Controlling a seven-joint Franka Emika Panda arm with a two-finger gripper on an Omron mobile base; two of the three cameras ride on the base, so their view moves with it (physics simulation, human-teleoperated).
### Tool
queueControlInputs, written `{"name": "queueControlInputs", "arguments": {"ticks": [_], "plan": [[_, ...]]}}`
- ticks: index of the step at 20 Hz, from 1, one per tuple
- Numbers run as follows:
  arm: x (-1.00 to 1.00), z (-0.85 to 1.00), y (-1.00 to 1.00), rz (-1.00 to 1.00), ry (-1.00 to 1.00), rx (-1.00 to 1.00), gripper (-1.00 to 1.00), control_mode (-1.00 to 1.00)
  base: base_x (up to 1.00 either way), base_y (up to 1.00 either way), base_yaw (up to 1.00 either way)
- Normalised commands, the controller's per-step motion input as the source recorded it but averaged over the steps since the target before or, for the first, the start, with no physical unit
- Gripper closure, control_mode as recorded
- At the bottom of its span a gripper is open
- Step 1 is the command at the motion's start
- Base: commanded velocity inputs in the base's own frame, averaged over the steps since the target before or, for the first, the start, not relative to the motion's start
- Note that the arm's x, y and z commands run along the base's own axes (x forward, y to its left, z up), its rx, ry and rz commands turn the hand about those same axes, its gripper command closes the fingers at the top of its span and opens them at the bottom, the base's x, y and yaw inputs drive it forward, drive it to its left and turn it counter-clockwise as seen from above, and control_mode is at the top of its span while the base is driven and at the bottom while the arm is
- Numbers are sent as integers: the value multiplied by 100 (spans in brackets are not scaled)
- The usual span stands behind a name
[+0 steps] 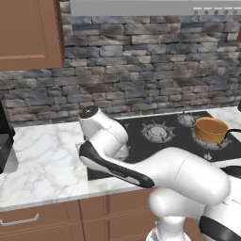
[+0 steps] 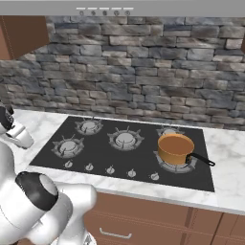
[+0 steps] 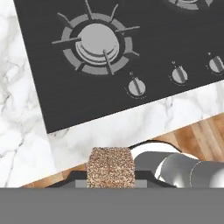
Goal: Pick up the sugar cube(s) and place them in the saucepan with hot chocolate.
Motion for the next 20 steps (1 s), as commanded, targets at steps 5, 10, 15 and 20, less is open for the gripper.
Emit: {"name": "queueControlInputs", "arguments": {"ticks": [5,10,15,20], "plan": [[-2,98,-90,-7,0,4,100,-100,0,0,0],[-12,91,-82,-4,1,8,100,-100,0,0,0],[-27,58,-72,0,6,1,100,-100,0,0,0],[-17,25,-78,-1,2,-6,100,-100,0,0,0]]}}
